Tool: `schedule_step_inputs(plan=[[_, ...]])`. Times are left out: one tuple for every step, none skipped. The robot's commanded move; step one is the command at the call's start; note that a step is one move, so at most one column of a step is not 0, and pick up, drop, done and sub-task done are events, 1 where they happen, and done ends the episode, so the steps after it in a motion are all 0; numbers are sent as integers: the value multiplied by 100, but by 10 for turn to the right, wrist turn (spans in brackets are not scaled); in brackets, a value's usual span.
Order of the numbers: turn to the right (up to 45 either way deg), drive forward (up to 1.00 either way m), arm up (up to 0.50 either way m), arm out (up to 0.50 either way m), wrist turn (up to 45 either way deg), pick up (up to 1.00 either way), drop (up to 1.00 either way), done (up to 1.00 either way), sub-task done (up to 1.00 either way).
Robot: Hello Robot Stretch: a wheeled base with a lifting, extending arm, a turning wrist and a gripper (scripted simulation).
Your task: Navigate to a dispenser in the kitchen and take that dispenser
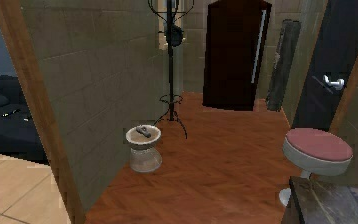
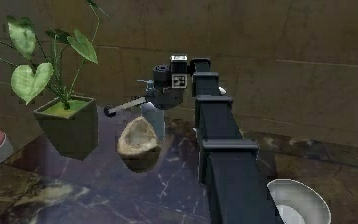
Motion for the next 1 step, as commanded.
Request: schedule_step_inputs(plan=[[0,0,0,0,270,0,0,0,0]])
